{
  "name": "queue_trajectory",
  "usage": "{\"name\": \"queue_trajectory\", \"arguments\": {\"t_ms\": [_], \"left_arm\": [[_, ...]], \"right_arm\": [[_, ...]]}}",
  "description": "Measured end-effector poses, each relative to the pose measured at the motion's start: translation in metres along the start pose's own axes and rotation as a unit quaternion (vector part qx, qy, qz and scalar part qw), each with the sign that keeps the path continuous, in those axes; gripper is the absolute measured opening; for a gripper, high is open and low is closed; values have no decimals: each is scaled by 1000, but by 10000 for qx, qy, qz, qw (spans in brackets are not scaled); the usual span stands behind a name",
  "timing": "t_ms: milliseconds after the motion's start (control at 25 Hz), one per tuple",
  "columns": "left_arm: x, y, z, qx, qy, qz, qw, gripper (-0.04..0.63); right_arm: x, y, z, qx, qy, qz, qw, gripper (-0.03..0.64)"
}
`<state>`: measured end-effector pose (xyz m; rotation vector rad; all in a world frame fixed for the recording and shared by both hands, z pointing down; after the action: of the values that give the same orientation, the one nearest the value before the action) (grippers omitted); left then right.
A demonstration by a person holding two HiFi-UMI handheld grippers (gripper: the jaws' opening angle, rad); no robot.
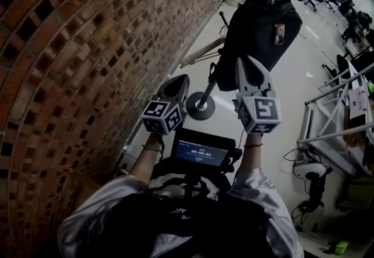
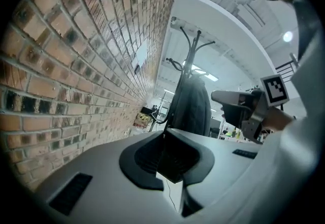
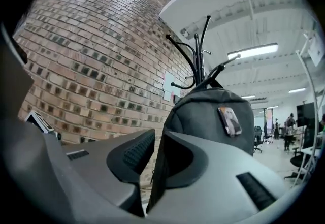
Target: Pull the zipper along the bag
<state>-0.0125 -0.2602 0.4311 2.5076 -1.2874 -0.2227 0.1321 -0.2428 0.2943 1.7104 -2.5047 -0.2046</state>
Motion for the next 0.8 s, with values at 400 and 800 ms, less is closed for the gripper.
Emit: {"name": "queue_trajectory", "arguments": {"t_ms": [400, 800], "left_arm": [[6, 3, 1, -103, -8, -99, 9999, 18], [8, 10, 10, -320, -205, 40, 9993, 18]], "right_arm": [[27, -17, 71, -838, -314, -240, 9957, 91], [62, -39, 68, -1835, 116, -1007, 9778, 137]]}}
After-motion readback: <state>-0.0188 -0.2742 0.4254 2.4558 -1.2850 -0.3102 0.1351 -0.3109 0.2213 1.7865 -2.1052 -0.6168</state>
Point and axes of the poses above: the fingertips, and each gripper's own axes: x forward along the fingers, y to its left, z out of its top, the point moved 2 cm from there along -x, backward along the fingers, and after that the axes turned 3 degrees about z, right-handed, at the moved point
